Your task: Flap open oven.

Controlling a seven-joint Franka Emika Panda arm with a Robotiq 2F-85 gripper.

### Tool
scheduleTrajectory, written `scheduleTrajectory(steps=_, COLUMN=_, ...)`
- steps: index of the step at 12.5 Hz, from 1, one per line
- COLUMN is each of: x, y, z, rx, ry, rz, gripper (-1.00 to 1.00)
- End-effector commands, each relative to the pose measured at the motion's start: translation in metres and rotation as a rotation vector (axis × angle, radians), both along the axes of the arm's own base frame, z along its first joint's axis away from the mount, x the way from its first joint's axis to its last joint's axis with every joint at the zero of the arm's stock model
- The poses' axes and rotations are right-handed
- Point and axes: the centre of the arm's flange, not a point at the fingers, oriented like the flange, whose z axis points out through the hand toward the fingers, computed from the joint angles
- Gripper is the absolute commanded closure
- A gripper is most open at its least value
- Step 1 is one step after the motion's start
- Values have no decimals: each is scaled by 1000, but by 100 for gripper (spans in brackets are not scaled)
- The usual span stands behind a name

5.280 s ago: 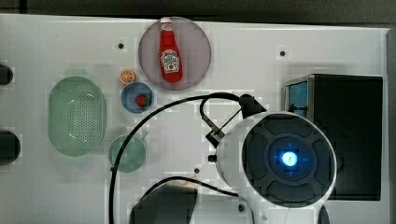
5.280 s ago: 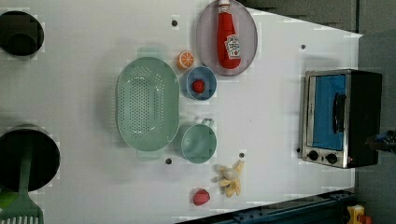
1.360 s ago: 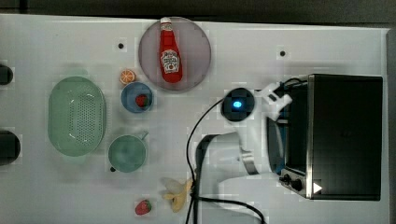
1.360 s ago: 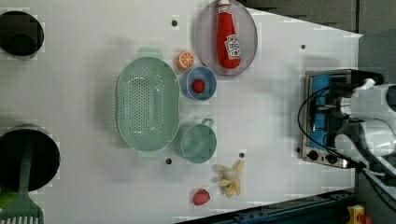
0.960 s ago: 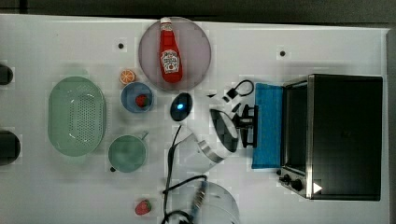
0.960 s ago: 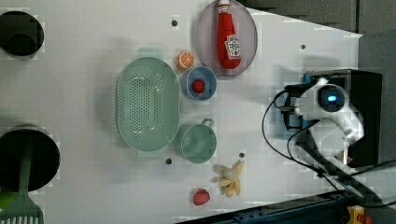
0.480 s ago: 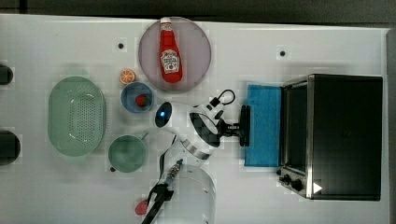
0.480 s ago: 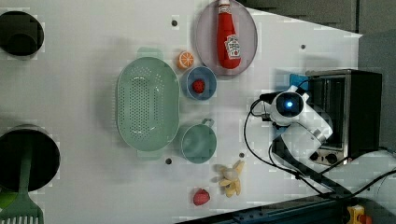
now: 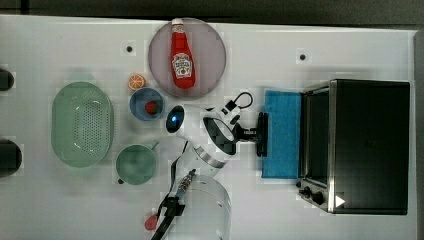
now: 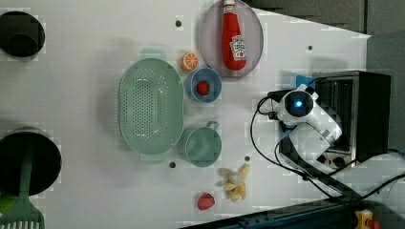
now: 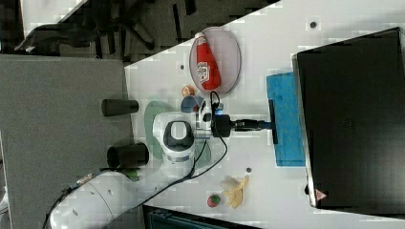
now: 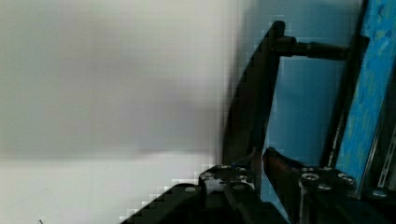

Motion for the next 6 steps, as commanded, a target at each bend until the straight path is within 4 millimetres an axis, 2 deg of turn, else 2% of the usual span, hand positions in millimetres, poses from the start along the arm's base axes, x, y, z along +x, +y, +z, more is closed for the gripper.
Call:
scheduleTrajectory(steps=1, x=36, y=7, z=67, rx=90, ry=-206, rz=-108, gripper=65)
scheduleTrajectory(steps=6, x=55, y=4, z=175, rx=311, ry=-416, rz=-401, gripper=65)
